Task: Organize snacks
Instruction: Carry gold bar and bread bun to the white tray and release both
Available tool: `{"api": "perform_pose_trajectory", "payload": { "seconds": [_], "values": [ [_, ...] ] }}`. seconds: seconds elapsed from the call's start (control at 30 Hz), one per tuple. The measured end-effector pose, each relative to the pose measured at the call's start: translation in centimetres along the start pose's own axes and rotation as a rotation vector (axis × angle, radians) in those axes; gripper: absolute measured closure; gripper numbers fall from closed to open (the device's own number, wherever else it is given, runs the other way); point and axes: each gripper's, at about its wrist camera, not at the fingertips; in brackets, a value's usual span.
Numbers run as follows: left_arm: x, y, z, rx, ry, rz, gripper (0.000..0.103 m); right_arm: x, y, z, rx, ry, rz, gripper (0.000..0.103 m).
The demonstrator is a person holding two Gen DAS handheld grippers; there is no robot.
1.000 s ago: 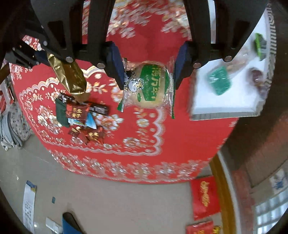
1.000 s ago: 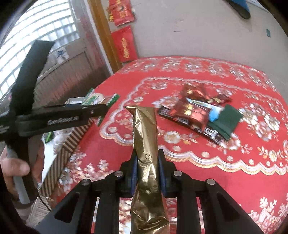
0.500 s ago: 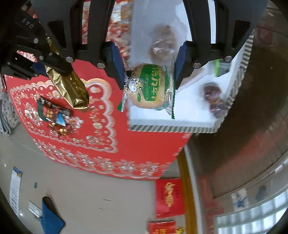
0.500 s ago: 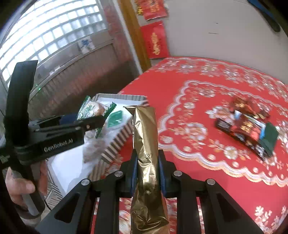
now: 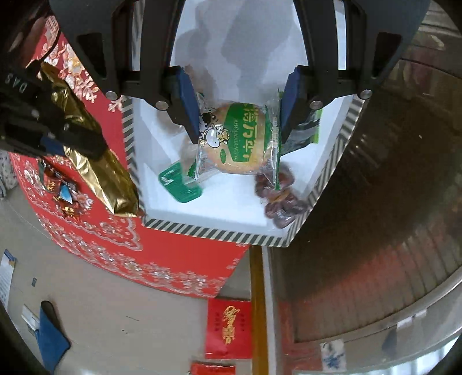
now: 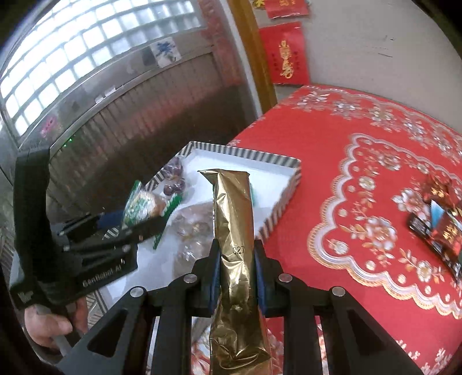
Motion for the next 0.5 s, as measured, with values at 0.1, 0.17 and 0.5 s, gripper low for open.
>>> {"api": "perform_pose_trajectory", "payload": {
  "seconds": [0.1, 0.17, 0.5],
  "values": [
    [-0.2, 0.0, 0.8, 0.0, -0.014, -0.002, 0.054, 0.7, 0.8, 1.0, 0.006, -0.013, 0.012, 0.082],
    [-0.2, -0.1, 1.1, 0.005, -0.019, -0.011, 0.054, 1.1, 1.3, 1.5, 0.01, -0.015, 0.016, 0.082],
    [-0.8, 0.1, 3.0, 0.009, -0.041, -0.01, 0.054, 3.4, 4.0, 4.3, 0.006, -0.034, 0.034, 0.082]
  ]
}}
Point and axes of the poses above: each gripper's, at about its wrist camera, not at the fingertips, and y roughly the way its jaws point, z to its left, x to its top, and after that the axes turned 1 degree about -x, right-handed
